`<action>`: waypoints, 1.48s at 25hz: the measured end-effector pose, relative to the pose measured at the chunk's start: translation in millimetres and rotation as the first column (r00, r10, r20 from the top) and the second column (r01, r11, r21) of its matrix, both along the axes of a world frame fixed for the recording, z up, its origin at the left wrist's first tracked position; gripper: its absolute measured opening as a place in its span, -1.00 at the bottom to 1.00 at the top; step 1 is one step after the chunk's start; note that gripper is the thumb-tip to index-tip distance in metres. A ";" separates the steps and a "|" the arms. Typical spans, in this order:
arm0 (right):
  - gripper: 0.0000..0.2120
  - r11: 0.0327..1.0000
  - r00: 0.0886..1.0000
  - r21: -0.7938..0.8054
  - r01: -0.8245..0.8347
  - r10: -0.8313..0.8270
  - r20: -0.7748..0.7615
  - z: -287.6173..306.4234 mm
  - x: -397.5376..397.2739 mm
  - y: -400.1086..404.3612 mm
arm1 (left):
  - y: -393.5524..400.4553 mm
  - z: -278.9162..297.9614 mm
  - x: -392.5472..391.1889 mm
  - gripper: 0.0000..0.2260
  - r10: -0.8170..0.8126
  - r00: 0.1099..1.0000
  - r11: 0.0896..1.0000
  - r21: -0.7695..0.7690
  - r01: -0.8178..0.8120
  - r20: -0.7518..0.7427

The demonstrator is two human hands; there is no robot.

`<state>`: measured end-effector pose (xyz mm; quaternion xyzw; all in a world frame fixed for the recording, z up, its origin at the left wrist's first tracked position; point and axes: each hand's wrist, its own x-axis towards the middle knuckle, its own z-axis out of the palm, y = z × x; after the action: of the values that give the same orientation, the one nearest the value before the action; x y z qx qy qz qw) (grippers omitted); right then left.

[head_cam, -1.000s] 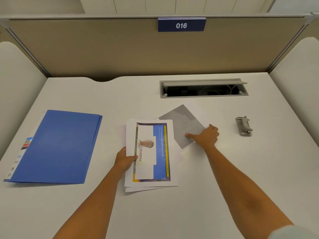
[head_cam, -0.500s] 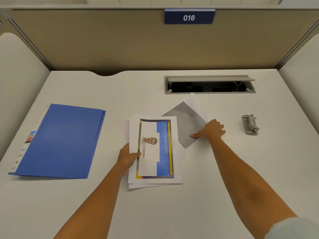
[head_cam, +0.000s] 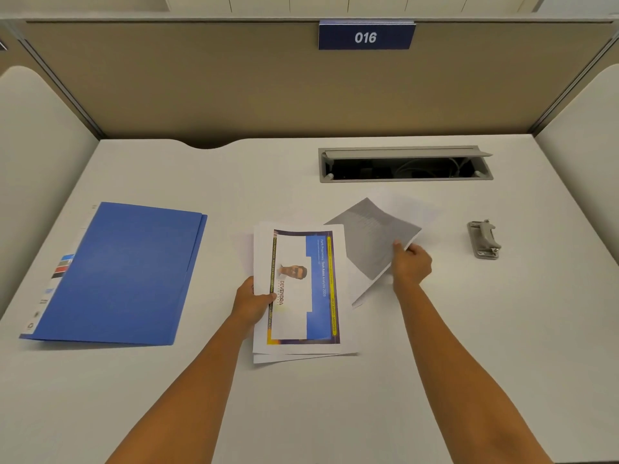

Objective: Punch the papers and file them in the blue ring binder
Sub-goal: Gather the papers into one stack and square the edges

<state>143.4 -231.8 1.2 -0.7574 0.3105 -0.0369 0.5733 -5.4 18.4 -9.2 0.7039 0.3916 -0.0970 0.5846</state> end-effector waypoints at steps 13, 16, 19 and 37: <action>-0.78 0.919 0.798 0.094 -0.383 0.278 0.534 107.0 10.5 -21.6 | -1.7 3.7 -2.4 -0.65 -0.053 0.999 0.998 0.032 0.053 0.006; -0.74 0.816 0.771 0.195 -0.544 0.395 0.499 101.8 2.3 -12.5 | -1.0 2.4 -2.5 -0.66 -0.029 0.999 1.000 -0.002 0.029 0.024; -0.75 0.773 0.768 0.178 -0.609 0.519 0.376 72.6 -7.4 -4.2 | -1.7 5.9 -4.0 -0.66 0.024 0.998 0.994 -0.108 -0.018 0.050; -0.69 0.696 0.801 -0.411 -0.589 0.570 -0.182 -25.3 -57.5 40.4 | 2.5 -7.7 -13.3 -0.61 0.136 0.982 0.978 -0.176 -0.112 0.128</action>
<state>86.0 -191.4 -24.1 -0.9277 0.0505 0.0905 0.3588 -18.7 20.8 -16.9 0.6314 0.3836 -0.0434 0.6726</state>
